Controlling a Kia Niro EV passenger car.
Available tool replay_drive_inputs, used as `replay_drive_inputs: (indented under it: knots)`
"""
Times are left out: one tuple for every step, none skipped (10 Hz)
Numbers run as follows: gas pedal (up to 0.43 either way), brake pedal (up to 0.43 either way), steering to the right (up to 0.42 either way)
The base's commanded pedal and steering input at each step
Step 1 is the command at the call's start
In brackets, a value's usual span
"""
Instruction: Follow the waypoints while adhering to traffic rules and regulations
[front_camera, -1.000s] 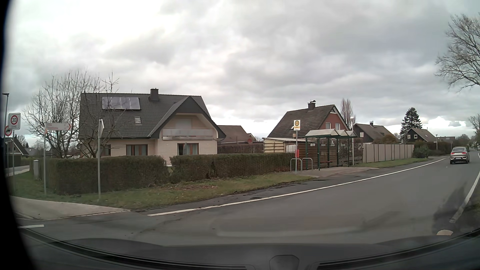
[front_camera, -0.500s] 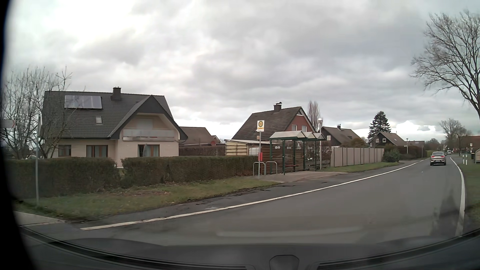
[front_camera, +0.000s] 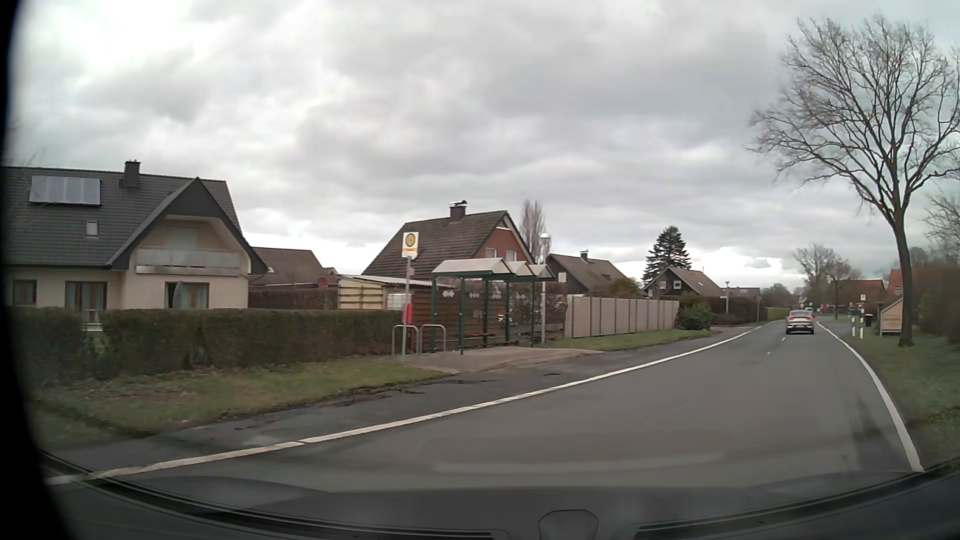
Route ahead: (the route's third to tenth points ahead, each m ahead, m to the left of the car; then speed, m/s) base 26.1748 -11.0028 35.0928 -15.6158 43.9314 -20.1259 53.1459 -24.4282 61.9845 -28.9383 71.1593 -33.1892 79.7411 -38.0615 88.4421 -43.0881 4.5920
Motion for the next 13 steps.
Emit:
replay_drive_inputs:
  knots:
    - [0.512,0.000,0.376]
    - [0.512,0.000,0.376]
    - [0.512,0.000,0.375]
    - [0.512,0.000,0.373]
    - [0.512,0.000,0.365]
    - [0.512,0.000,0.351]
    - [0.512,0.000,0.322]
    - [0.512,0.000,0.285]
    - [0.512,0.000,0.245]
    - [0.512,0.000,0.200]
    - [0.512,0.000,0.154]
    - [0.512,0.000,0.115]
    - [0.512,0.000,0.077]
